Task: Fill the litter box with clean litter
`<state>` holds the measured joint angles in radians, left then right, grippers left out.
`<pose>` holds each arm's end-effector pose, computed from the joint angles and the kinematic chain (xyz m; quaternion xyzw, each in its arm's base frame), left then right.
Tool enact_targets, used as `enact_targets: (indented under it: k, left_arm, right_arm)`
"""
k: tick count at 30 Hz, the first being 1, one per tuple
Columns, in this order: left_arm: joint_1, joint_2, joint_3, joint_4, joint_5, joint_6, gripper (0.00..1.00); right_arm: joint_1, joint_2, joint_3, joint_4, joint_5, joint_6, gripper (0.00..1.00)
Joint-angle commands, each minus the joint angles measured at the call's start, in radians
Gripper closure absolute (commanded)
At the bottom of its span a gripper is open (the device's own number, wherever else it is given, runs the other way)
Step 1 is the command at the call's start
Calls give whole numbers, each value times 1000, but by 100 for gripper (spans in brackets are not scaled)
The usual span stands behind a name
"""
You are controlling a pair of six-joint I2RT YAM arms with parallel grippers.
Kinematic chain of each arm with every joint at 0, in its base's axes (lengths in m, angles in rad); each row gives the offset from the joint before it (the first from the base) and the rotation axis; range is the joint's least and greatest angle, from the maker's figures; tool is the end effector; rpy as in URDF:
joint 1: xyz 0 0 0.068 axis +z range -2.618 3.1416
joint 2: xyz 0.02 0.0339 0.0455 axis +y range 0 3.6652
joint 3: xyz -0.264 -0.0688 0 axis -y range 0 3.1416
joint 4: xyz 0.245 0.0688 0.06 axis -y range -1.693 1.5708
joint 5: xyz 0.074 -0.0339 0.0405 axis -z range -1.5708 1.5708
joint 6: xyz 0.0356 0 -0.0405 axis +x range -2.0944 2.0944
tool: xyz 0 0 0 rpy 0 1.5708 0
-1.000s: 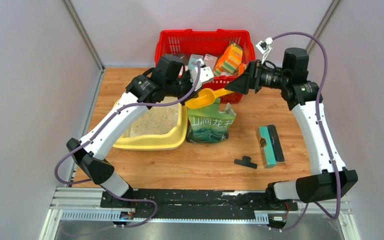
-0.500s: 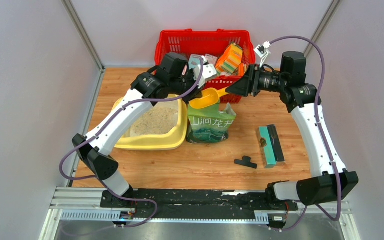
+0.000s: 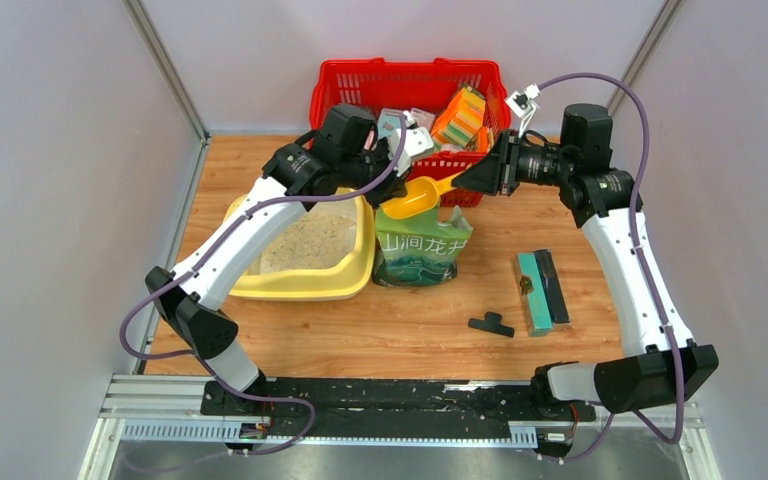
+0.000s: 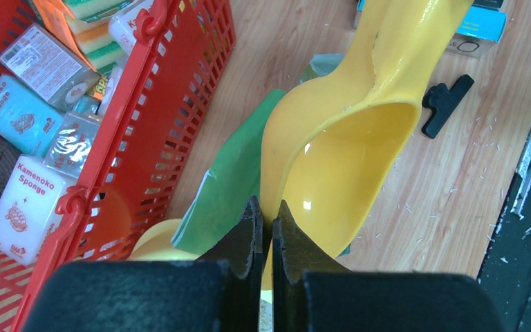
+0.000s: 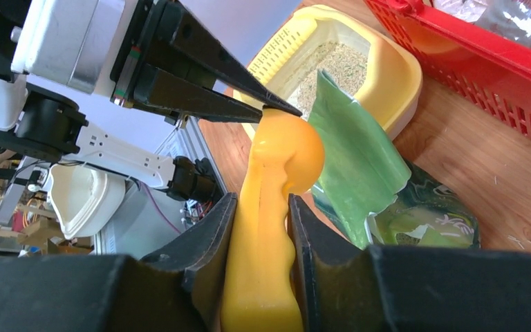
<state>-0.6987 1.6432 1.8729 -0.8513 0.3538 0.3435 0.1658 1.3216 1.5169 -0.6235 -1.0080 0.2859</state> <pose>0.2611 -0.2354 0.4285 0.5056 0.7193 -0.2335 0.4151 0.2595 0.0740 0.4371 -0.2165 0.7509 0.5020 0.3705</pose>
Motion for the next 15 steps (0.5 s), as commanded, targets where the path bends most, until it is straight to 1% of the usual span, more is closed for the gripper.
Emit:
enact_targets:
  k: [1,3,4,6,7,8,9,10,13,14,15]
  left_arm:
    - [8,-9,51,49,-4,-12,61]
    - [27,-43,46,72,20,12,50]
    - [34,-61,28,124,28,17,38]
    - [57,-115,-38,173,37,32,30]
    - [80,-123,-50,172,48,47,29]
    - [94,-118,-43,155,72,80,28]
    - [106,-109,-32,134,83,90,28]
    - [131,-100,-11,95,121,97,28]
    - [160,-51,28,42,184,129,28]
    - [162,-24,41,23,210,165,28]
    - [162,-7,57,5,230,189,28]
  right_arm:
    - [-2,-27,29,4,51,-39,100]
    - [-32,-32,72,-13,86,-45,100]
    - [-51,-30,84,-13,107,-37,100]
    - [-107,-21,135,-28,129,-28,100]
    - [-124,-18,156,-42,159,-33,100]
    - [-155,-16,172,-60,164,-43,100]
    - [-157,-13,192,-65,161,-63,100]
    - [-188,-10,201,-70,178,-79,100]
    - [-196,1,236,-130,213,-161,100]
    - [-196,-2,230,-134,227,-169,100]
    - [-198,-7,223,-139,242,-221,100]
